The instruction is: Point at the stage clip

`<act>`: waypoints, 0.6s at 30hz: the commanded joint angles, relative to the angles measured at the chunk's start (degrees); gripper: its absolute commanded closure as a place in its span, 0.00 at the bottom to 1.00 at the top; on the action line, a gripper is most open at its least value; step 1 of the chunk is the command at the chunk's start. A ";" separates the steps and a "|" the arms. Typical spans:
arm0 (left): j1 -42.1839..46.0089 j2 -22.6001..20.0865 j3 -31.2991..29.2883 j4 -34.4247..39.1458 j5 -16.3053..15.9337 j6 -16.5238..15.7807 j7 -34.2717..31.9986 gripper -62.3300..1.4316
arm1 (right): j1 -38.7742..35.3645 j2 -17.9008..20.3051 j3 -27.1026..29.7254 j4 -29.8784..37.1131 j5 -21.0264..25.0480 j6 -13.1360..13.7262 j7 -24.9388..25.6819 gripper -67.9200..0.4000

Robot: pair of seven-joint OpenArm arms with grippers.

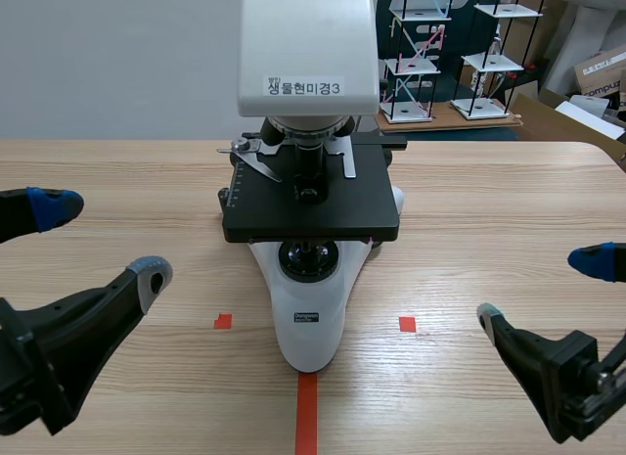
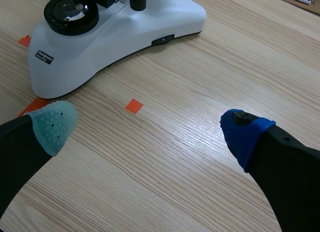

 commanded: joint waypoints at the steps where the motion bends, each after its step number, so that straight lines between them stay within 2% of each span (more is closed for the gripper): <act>1: 0.28 0.26 -0.48 0.94 -0.39 -0.09 -1.07 0.06 | 0.37 0.15 0.55 0.66 0.42 0.02 0.87 0.07; 3: 0.26 0.26 -0.76 0.94 -0.42 -0.09 -1.53 0.22 | 0.37 0.15 0.55 0.66 0.42 0.02 1.09 0.07; 6: 0.02 0.26 -1.92 0.94 -0.39 -0.11 -3.06 0.60 | 0.37 0.15 0.55 0.66 0.42 0.00 1.09 0.07; 8: -0.98 0.24 -2.56 0.94 -0.39 -0.04 -2.75 0.80 | 0.39 0.15 0.55 0.66 0.42 0.00 1.31 0.07; 10: -2.43 0.24 -3.17 0.94 -0.37 -0.11 -2.03 0.95 | 0.39 0.15 0.55 0.66 0.42 0.00 1.46 0.07; 15: -9.44 0.24 -3.65 0.37 -0.35 -0.26 5.25 0.95 | 0.39 0.15 0.55 0.66 0.42 0.02 1.55 0.07; 18: -15.76 0.24 -3.65 -0.83 -0.35 -2.10 10.97 0.95 | 0.50 0.15 0.55 0.66 0.42 0.02 1.86 0.07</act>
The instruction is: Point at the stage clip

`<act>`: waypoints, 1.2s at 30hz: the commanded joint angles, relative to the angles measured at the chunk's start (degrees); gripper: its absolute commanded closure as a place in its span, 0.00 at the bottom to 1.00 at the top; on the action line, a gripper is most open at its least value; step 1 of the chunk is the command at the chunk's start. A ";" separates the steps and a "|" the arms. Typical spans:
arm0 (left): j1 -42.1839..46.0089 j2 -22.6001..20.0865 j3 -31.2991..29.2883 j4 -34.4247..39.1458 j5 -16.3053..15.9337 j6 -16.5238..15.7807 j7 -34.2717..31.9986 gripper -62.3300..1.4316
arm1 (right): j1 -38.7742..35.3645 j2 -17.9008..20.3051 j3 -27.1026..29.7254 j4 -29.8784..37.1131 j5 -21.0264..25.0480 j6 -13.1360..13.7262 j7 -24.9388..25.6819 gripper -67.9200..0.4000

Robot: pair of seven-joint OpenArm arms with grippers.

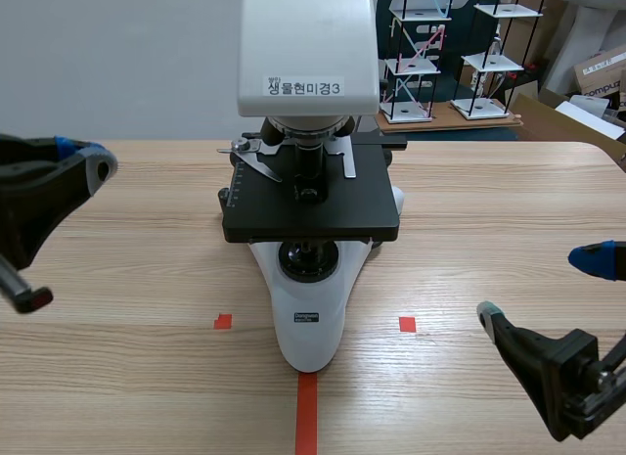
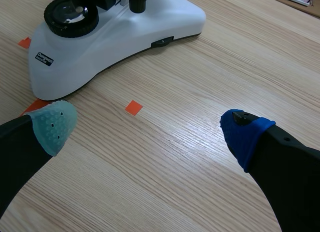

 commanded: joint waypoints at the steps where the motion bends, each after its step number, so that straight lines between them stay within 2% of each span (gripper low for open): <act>1: -3.72 0.11 -0.42 -0.70 -0.44 -0.85 1.73 0.95 | 0.52 0.15 0.55 0.66 0.44 0.00 1.51 0.07; 3: -7.37 0.11 -0.37 -1.97 -0.44 -2.47 4.13 0.95 | 0.55 0.15 0.55 0.66 0.44 0.00 1.99 0.07; 10: -15.34 0.09 0.09 -8.37 -0.48 -8.13 6.58 0.95 | 0.55 0.15 0.55 0.66 0.44 0.02 4.02 0.07; 15: -22.47 0.24 2.95 -14.69 -0.31 -12.63 9.94 0.95 | 0.55 0.15 0.55 0.66 0.46 0.00 6.08 0.07; 20: -30.38 0.46 6.32 -19.12 -0.44 -15.34 13.94 0.95 | 0.55 0.15 0.55 0.66 0.46 0.00 6.47 0.07; 27: -35.93 0.57 10.56 -19.91 -0.48 -16.55 16.81 0.95 | 0.55 0.15 0.55 0.66 0.46 0.00 6.45 0.07; 36: -36.52 3.32 11.37 -19.91 -0.44 -16.55 19.28 0.95 | 0.52 0.15 0.55 0.66 0.46 0.02 6.43 0.07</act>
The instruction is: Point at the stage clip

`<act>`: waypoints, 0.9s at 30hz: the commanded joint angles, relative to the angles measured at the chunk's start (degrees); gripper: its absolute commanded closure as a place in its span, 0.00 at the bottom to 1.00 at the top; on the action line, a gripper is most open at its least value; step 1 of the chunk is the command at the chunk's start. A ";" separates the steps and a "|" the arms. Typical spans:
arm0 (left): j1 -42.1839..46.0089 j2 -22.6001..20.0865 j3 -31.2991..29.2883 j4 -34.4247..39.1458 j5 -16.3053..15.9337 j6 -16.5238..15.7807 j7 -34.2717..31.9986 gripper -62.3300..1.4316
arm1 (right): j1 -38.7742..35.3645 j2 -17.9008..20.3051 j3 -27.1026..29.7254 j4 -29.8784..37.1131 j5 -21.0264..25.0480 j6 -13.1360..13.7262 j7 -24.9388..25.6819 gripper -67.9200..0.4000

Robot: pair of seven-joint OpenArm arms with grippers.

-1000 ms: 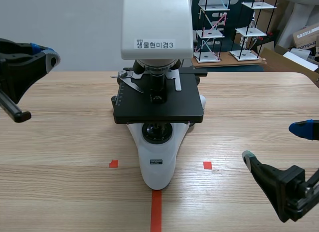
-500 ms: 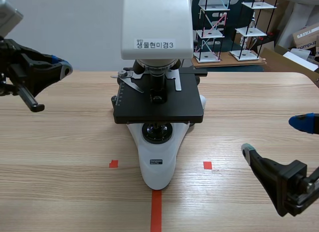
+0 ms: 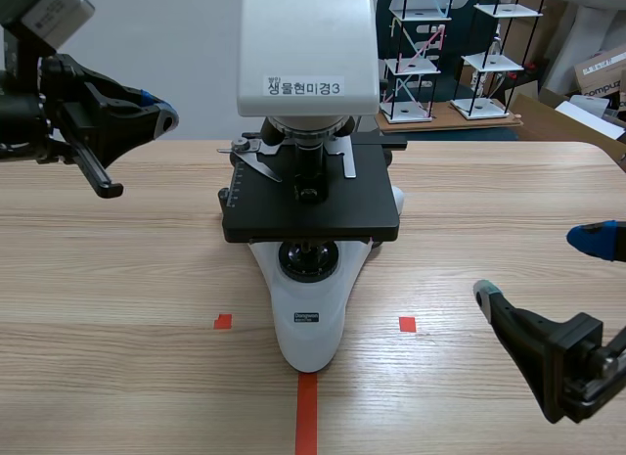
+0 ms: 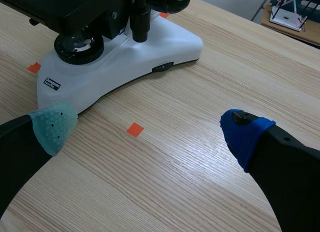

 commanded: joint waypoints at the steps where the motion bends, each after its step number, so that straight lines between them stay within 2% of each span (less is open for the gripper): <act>1: -0.02 0.55 -0.11 1.36 -0.70 -0.11 -0.37 0.95 | 0.52 0.15 0.55 0.66 0.44 0.02 0.87 0.07; 27: -0.35 1.31 -0.11 1.38 -0.72 -0.11 -0.52 0.95 | 0.52 0.15 0.55 0.66 0.42 0.02 0.83 0.07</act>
